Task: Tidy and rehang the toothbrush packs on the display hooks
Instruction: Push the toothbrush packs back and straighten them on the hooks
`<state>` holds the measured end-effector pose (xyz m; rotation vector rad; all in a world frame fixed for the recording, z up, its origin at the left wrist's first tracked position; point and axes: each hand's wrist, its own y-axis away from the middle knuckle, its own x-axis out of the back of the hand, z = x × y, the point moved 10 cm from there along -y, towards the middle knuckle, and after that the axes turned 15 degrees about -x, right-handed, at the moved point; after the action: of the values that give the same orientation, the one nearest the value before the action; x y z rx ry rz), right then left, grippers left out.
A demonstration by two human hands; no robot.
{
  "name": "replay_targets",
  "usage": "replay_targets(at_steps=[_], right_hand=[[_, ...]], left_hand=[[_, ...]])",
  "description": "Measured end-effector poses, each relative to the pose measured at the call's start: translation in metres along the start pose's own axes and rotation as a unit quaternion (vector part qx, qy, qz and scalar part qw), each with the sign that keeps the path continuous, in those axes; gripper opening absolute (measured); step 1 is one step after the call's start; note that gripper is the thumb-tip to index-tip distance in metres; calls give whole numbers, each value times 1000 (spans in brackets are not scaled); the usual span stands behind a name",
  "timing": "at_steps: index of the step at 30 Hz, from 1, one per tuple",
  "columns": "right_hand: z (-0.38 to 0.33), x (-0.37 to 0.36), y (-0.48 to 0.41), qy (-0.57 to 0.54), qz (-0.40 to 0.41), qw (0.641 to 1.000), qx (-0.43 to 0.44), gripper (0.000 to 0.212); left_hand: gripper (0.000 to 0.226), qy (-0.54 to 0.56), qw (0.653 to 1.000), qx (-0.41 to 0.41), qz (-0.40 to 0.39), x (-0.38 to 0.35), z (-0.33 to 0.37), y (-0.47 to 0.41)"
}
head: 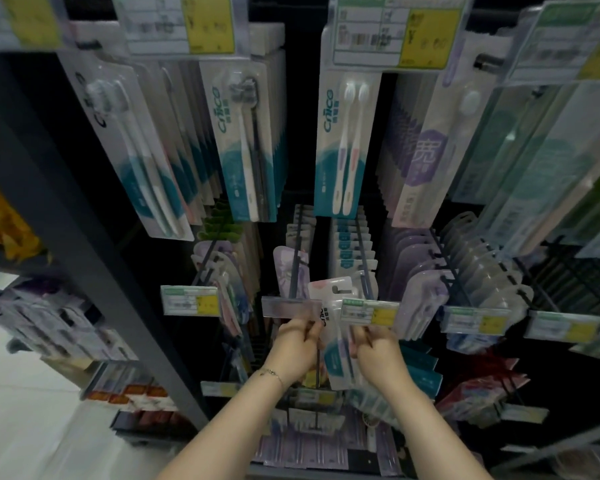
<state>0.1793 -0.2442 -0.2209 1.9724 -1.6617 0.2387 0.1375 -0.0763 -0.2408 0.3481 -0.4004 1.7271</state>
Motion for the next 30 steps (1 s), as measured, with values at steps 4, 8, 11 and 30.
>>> replay_targets(at_steps=[4, 8, 11, 30], right_hand=[[10, -17, 2, 15, -33, 999, -1, 28], [3, -28, 12, 20, -57, 997, 37, 19], [3, -32, 18, 31, -57, 997, 53, 19], [-26, -27, 86, 25, -72, 985, 155, 34]], left_hand=[[16, 32, 999, -25, -18, -1, -10, 9], [18, 26, 997, -61, -34, 2, -14, 17], [17, 0, 996, -79, -41, 6, -15, 20], [29, -26, 982, -187, -30, 47, 32, 80]])
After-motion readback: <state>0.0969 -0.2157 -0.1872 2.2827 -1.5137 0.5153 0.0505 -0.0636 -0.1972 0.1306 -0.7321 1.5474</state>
